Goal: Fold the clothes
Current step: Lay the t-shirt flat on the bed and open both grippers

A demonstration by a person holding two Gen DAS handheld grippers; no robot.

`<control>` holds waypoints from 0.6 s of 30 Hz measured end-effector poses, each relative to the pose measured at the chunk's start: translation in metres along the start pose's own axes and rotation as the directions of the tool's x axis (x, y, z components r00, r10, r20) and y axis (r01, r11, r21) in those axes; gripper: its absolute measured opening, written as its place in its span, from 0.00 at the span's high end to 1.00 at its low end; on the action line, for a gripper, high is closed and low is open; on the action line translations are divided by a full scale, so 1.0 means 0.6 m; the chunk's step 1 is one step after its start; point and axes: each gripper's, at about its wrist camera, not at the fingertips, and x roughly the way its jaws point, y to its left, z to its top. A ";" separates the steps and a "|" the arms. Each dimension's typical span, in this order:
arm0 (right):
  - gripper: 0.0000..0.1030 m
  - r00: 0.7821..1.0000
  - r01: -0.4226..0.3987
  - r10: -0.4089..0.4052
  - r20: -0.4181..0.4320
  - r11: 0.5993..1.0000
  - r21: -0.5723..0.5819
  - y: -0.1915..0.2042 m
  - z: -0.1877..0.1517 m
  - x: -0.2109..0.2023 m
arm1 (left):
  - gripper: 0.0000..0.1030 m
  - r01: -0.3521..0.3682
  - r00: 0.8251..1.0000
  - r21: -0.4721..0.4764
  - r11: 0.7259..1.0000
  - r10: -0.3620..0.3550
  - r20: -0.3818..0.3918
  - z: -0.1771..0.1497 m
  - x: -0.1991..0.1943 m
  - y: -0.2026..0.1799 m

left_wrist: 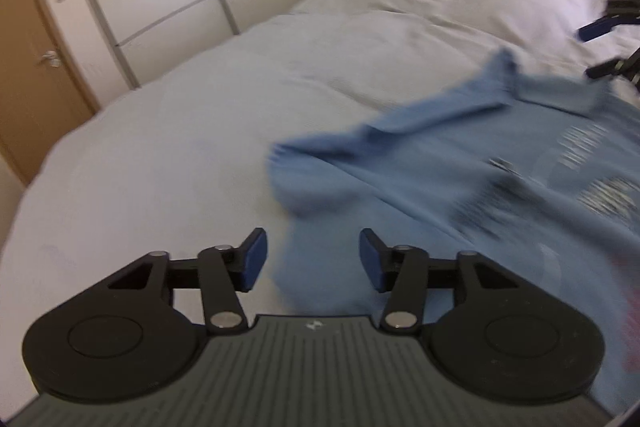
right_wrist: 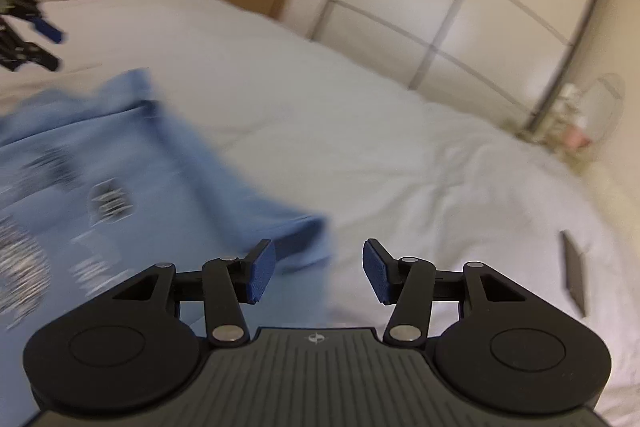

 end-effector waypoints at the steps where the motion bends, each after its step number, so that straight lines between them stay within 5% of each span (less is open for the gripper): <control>1: 0.39 1.000 -0.020 0.020 -0.012 0.999 -0.027 0.016 -0.009 -0.009 | 0.41 0.026 1.000 0.007 1.000 -0.026 -0.005 -0.011 -0.004 -0.012; 4: 0.37 0.997 -0.026 0.015 -0.072 0.987 -0.157 0.092 -0.051 -0.016 | 0.39 0.065 0.997 0.055 0.996 -0.063 -0.037 -0.027 0.020 -0.045; 6: 0.56 0.994 -0.021 -0.002 -0.105 0.976 -0.219 0.130 -0.076 -0.010 | 0.39 0.053 0.998 0.078 0.996 -0.050 -0.046 -0.024 0.048 -0.055; 7: 0.76 0.993 -0.020 -0.004 -0.116 0.979 -0.203 0.122 -0.077 0.003 | 0.46 0.043 0.998 0.086 0.995 -0.039 -0.046 -0.021 0.057 -0.056; 8: 1.00 0.992 -0.014 -0.009 -0.126 0.983 -0.181 0.112 -0.077 0.016 | 0.69 0.027 0.999 0.089 0.996 -0.022 -0.050 -0.016 0.066 -0.054; 10: 1.00 0.992 0.048 -0.066 -0.111 0.986 -0.157 0.108 -0.090 0.012 | 0.92 -0.016 0.998 0.091 0.996 0.021 -0.056 -0.004 0.080 -0.043; 12: 1.00 0.981 0.165 -0.176 -0.077 0.977 -0.132 0.064 -0.084 0.011 | 0.92 -0.075 0.996 0.071 0.995 0.078 -0.045 0.007 0.089 -0.020; 15: 1.00 0.927 0.364 -0.367 -0.078 0.930 -0.054 -0.009 -0.082 0.013 | 0.90 -0.180 0.983 -0.039 0.983 0.179 -0.032 0.022 0.093 0.046; 17: 0.80 0.871 0.483 -0.478 -0.115 0.876 0.010 -0.064 -0.084 0.022 | 0.75 -0.244 0.970 -0.124 0.962 0.241 -0.039 0.022 0.084 0.092; 18: 0.79 0.861 0.502 -0.493 -0.128 0.863 0.058 -0.083 -0.085 0.018 | 0.73 -0.277 0.961 -0.156 0.948 0.273 -0.045 0.019 0.077 0.111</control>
